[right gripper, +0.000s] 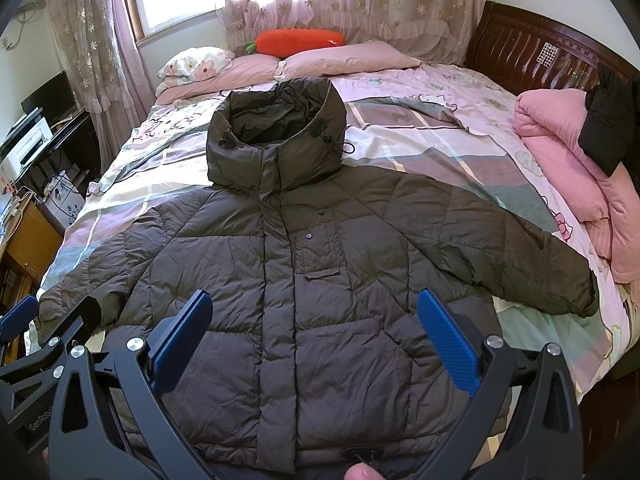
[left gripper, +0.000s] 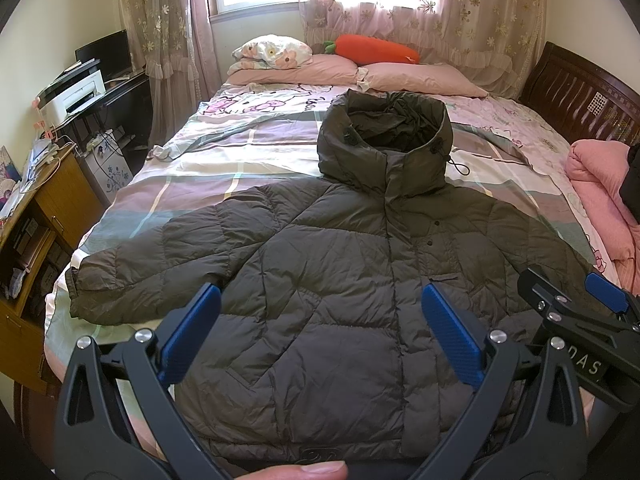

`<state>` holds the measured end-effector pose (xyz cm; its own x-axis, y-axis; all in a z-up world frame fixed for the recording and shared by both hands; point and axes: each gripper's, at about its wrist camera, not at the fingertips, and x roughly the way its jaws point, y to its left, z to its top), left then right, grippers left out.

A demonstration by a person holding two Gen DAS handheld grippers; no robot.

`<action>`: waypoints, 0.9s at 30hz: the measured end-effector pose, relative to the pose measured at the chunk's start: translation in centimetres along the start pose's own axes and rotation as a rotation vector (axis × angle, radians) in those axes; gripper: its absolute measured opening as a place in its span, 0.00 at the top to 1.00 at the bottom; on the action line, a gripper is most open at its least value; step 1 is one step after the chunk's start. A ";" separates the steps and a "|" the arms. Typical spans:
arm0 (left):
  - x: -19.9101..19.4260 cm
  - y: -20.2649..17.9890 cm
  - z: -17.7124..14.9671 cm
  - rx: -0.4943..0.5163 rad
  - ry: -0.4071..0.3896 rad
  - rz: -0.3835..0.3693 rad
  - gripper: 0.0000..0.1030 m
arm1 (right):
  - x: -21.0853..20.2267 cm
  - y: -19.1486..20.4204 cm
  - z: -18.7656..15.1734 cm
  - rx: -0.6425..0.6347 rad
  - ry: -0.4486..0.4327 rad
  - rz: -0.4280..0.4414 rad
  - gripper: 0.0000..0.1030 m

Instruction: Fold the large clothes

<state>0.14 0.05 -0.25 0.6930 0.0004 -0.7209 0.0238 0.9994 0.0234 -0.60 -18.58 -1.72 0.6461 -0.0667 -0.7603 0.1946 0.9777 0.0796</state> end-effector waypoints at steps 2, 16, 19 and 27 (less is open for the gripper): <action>0.1 0.0 0.0 0.000 0.000 0.000 0.02 | 0.0 0.0 0.0 0.000 0.000 0.001 0.01; 1.0 0.1 -0.3 0.001 0.003 0.001 0.02 | 0.2 0.0 -0.1 0.002 0.004 0.002 0.01; 1.2 0.2 -0.3 0.002 0.003 0.001 0.02 | 0.2 0.0 -0.1 0.001 0.004 0.001 0.01; 3.2 0.4 -0.2 0.008 0.098 -0.109 0.02 | 1.4 -1.9 0.2 0.011 0.004 -0.004 0.01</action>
<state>2.21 0.42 -2.67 0.6123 -0.1040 -0.7837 0.1010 0.9935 -0.0529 0.08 -20.62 -2.75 0.6421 -0.0702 -0.7634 0.2056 0.9751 0.0832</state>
